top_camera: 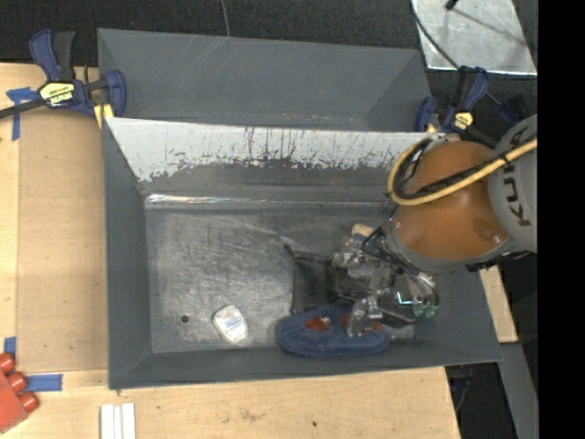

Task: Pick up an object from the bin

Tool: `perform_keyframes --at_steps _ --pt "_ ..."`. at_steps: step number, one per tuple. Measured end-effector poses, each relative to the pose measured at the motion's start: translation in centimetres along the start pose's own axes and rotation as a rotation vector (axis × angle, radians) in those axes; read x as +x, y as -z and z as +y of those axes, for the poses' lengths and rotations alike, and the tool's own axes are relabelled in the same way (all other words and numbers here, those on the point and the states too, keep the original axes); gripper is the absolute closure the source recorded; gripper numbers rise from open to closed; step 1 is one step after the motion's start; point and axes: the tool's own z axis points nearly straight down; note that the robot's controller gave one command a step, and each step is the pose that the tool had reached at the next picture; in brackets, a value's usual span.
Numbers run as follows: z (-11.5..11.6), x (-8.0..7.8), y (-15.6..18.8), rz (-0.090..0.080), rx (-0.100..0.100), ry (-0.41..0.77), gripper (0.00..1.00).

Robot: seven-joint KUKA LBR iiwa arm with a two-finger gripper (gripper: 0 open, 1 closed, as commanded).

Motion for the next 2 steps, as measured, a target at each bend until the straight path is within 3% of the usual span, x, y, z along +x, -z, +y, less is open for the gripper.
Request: perform_keyframes --at_steps 1,2 --pt "0.07 -3.99 -5.39 -0.006 -0.001 0.049 0.0" --pt "0.11 -4.2 -5.08 -0.023 -0.001 0.05 1.0"
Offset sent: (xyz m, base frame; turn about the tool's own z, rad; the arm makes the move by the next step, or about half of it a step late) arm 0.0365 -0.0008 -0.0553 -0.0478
